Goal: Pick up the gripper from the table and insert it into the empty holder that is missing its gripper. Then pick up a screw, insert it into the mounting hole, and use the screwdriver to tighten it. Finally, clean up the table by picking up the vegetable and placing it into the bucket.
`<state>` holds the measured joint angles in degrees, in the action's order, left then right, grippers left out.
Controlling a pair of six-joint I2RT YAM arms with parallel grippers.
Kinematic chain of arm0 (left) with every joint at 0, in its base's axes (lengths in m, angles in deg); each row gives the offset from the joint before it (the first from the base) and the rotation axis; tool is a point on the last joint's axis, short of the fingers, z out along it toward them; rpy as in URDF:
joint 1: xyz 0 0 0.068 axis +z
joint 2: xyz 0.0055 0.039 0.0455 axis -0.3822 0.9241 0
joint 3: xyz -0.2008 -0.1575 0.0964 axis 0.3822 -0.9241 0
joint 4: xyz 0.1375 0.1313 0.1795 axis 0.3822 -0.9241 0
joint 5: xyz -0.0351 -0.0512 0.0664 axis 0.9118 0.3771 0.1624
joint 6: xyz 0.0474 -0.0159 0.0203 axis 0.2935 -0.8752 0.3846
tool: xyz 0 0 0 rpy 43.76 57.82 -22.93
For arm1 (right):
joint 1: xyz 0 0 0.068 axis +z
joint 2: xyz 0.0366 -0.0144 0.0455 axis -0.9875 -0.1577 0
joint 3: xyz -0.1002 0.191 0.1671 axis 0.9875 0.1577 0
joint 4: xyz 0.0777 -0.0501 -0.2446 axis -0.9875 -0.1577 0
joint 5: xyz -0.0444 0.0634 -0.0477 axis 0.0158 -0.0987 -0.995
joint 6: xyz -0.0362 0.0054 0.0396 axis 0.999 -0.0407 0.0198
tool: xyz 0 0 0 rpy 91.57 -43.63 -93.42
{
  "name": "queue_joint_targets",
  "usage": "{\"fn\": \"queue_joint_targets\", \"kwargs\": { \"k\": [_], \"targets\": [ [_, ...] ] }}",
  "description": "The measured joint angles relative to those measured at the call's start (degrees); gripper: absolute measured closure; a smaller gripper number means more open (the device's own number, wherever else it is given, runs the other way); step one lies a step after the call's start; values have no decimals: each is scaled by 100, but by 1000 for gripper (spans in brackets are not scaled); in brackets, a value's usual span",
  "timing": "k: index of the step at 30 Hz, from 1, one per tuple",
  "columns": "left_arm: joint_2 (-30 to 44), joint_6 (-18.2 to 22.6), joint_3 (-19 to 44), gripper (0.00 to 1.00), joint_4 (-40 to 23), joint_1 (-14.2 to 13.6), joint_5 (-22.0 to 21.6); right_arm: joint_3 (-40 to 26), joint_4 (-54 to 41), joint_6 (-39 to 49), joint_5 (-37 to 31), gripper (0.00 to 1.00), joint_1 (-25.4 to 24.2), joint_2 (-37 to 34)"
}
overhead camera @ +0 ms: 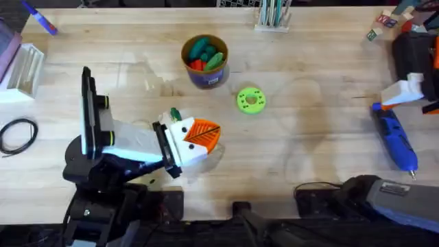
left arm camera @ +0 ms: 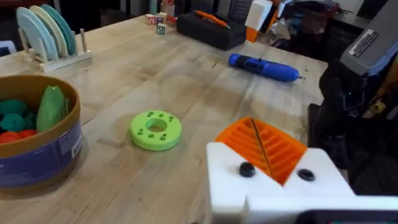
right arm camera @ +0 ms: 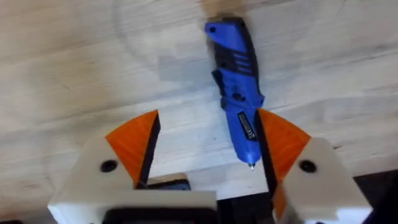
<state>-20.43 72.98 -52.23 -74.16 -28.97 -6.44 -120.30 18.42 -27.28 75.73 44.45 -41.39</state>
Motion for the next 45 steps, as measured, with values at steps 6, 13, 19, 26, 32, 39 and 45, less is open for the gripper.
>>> {"fn": "queue_joint_targets", "kwargs": {
  "k": [6, 13, 19, 26, 32, 39, 45],
  "targets": [
    [0, 0, 0, 997, 0, 0, 2, 0, 410, 666, 123, 115, -529, -973],
    [0, 0, 0, 997, 0, 0, 2, 0, 855, 1199, 123, 115, -820, -1918],
    [0, 0, 0, 997, 0, 0, 2, 0, 1236, 1332, 140, 116, -820, -2216],
    [0, 0, 0, 997, 0, 0, 2, 0, 1126, 1352, 162, 144, -820, -2261],
    [0, 0, 0, 997, 0, 0, 2, 0, 984, 1383, 162, 129, -820, -2261],
    [2, 0, 0, 997, 0, 0, 0, 0, 862, 1680, 162, 166, -820, -2261],
    [0, 0, 0, 997, 0, 0, 2, 76, 900, 1784, 135, 257, -820, -2259]
  ]
}}
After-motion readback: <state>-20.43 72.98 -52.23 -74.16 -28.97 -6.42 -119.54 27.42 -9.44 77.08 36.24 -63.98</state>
